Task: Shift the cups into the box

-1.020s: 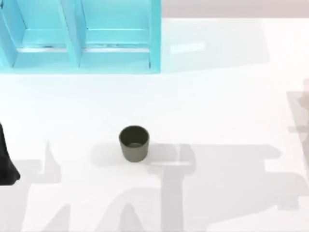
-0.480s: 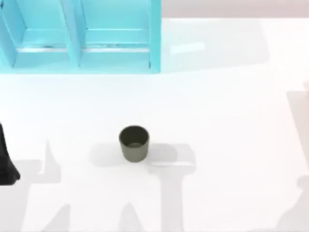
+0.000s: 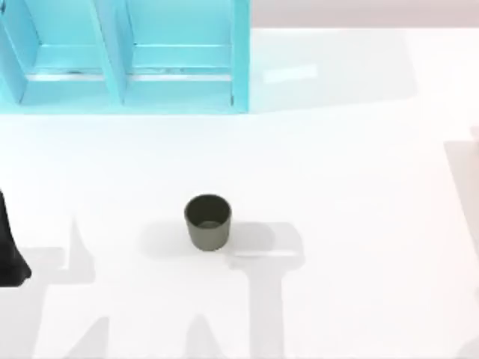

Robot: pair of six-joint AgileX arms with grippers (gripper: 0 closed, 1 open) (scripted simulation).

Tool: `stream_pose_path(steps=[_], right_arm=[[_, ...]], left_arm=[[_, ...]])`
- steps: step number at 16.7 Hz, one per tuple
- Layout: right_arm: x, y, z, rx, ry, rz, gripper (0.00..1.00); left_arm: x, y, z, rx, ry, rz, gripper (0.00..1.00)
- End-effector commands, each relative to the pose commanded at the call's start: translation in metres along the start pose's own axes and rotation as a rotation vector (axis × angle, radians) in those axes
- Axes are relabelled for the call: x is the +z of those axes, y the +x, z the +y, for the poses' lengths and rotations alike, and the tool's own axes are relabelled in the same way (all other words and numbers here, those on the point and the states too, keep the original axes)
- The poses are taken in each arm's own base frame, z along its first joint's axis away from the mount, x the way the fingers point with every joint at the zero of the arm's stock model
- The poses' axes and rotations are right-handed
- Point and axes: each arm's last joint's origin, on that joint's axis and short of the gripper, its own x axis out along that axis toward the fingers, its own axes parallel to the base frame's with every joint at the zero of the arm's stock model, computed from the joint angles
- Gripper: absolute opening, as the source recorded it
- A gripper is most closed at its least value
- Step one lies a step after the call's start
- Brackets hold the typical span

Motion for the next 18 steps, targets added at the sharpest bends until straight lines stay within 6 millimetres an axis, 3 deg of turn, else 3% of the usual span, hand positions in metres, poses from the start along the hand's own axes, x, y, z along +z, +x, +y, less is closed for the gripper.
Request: stream_pose_path(steps=[10,15,18], right_arm=[[-0.001,0.057,0.007,-0.003,0.002,-0.004,0.0],[-0.001,0.062,0.008,-0.002,0.002,-0.004,0.0],[-0.001,0.062,0.008,-0.002,0.002,-0.004,0.23]], left_arm=[[0.0,0.0,0.0,0.0,0.0,0.0,1.0],[0.0,0.0,0.0,0.0,0.0,0.0,1.0],[0.0,0.0,0.0,0.0,0.0,0.0,1.0]])
